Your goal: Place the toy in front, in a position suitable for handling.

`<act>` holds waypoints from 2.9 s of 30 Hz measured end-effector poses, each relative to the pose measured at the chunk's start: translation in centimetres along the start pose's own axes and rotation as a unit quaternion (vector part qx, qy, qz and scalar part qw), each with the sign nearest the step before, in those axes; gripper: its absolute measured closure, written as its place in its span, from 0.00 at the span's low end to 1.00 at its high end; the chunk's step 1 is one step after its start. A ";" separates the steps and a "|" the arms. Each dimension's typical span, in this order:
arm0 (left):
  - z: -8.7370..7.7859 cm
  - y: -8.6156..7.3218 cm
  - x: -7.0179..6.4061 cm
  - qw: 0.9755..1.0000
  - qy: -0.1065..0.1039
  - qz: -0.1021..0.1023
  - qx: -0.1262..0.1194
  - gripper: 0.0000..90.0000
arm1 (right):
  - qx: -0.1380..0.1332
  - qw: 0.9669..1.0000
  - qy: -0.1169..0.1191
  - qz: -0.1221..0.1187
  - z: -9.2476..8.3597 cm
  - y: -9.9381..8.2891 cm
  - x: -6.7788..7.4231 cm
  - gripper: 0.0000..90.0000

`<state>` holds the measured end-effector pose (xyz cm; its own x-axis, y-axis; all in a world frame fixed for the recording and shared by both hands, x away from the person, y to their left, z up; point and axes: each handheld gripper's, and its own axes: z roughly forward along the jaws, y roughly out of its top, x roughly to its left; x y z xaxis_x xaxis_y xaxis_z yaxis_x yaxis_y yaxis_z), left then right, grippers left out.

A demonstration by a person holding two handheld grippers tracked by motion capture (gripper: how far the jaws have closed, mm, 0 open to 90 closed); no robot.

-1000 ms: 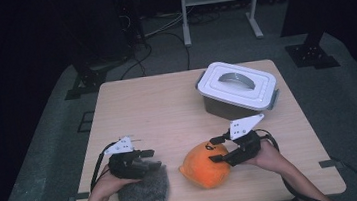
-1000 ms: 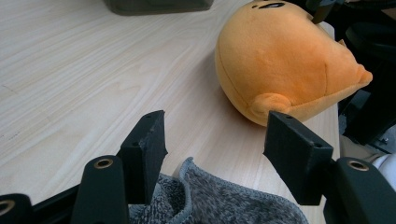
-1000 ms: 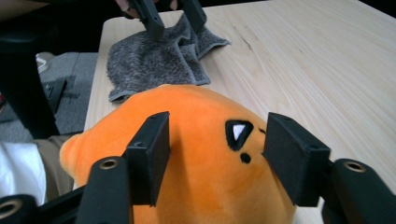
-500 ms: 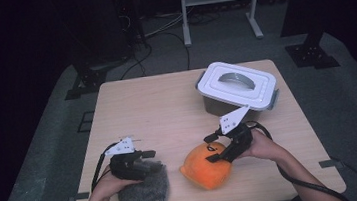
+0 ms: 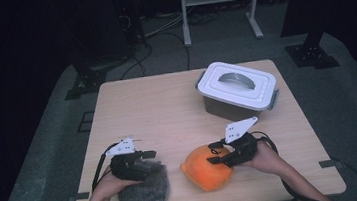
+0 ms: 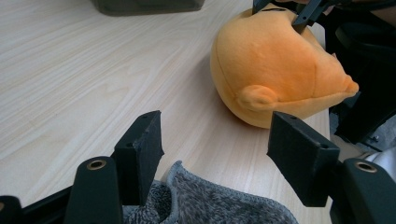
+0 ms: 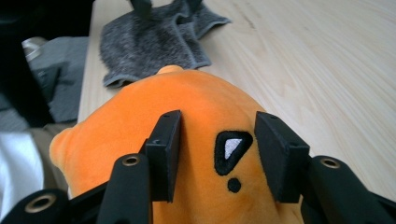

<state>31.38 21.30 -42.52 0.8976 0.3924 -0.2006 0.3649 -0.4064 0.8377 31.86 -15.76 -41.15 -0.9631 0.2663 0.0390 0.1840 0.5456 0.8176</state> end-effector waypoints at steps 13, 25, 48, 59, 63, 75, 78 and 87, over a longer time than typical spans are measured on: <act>0.0 0.1 -0.1 1.000 0.000 0.002 -0.004 0.37 | -0.013 0.998 -0.037 0.046 -1.3 -0.1 2.5 0.52; 0.0 0.2 -0.1 1.000 -0.007 0.004 -0.010 0.35 | 0.017 0.991 0.087 -0.101 0.0 2.4 0.1 0.40; -0.3 0.2 -0.1 1.000 -0.005 0.003 -0.015 0.34 | -0.034 0.996 -0.077 0.041 -1.1 0.7 1.3 0.79; -0.3 0.2 -0.1 1.000 -0.004 0.003 -0.019 0.32 | -0.079 0.991 -0.067 0.087 -2.6 -1.3 1.5 0.54; -0.3 0.2 -0.1 1.000 -0.004 0.002 -0.021 0.31 | -0.084 0.992 -0.058 0.080 -3.5 -0.9 0.9 0.47; -0.4 0.2 -0.1 1.000 0.000 0.007 -0.021 0.28 | -0.073 0.994 -0.051 0.068 -5.7 0.3 -1.7 0.33; -0.5 0.2 -0.1 1.000 0.002 0.007 -0.023 0.28 | -0.071 0.994 -0.057 0.067 -6.4 0.7 -2.5 0.29; -0.6 0.0 -0.1 1.000 0.002 0.007 -0.019 0.25 | -0.068 0.993 -0.073 0.061 -7.9 1.7 -4.5 0.25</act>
<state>31.16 21.75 -42.22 0.9018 0.3900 -0.1861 0.3418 -0.3803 0.8594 34.96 -22.28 -35.40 -0.8950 0.4410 0.0674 0.2597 0.3921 0.8825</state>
